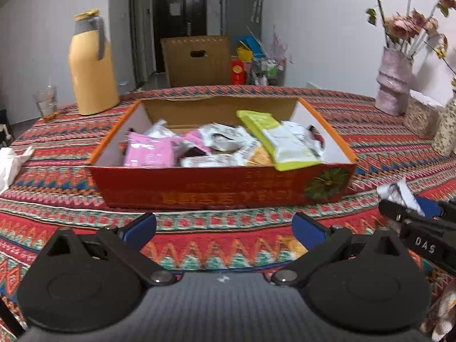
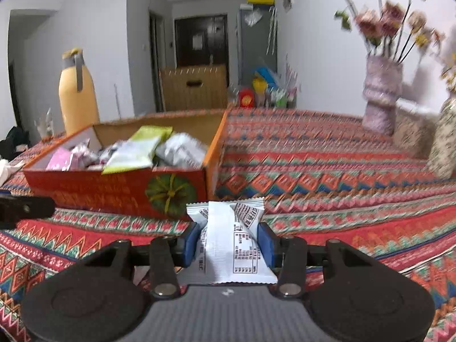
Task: Organize snacks
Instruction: 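Grasp the cracker packet with the left tool while the right tool grasps a white packet, then carry both packets over the box and open both tools to release them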
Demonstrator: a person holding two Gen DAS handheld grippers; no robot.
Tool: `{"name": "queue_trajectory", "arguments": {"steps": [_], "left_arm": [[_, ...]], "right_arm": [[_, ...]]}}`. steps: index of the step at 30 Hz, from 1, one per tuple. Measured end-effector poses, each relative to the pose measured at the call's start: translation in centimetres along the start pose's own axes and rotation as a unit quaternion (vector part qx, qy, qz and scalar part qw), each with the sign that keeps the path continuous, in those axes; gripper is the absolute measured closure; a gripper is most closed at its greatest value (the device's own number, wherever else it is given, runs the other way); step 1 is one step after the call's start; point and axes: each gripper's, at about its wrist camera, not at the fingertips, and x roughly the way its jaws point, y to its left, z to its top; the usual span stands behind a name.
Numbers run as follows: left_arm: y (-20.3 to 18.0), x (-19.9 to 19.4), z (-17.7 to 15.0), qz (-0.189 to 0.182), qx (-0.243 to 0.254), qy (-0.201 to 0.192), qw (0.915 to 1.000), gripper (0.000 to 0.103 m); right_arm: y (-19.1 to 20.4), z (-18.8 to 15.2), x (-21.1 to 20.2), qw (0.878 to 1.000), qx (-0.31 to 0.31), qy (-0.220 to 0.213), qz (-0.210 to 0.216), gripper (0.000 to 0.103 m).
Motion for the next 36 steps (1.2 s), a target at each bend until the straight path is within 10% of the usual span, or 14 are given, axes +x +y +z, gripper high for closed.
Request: {"name": "queue_trajectory", "arguments": {"steps": [19,29,36], "left_arm": [[-7.0,4.2,-1.8,-0.025,0.034,0.094,0.9947,0.002],[-7.4,4.2,-2.1,-0.040,0.036,0.100,0.9936,0.054],[-7.1,3.7,-2.0,-0.059,0.036,0.094,0.9932,0.061]], "right_arm": [[-4.1,-1.9,-2.9,0.999,0.022,-0.040,-0.025,0.059],[-3.9,-2.7,-2.9,0.999,0.019,-0.032,-0.019,0.059],[-3.3,-2.8,-3.0,0.999,0.019,-0.029,-0.019,0.059]]}}
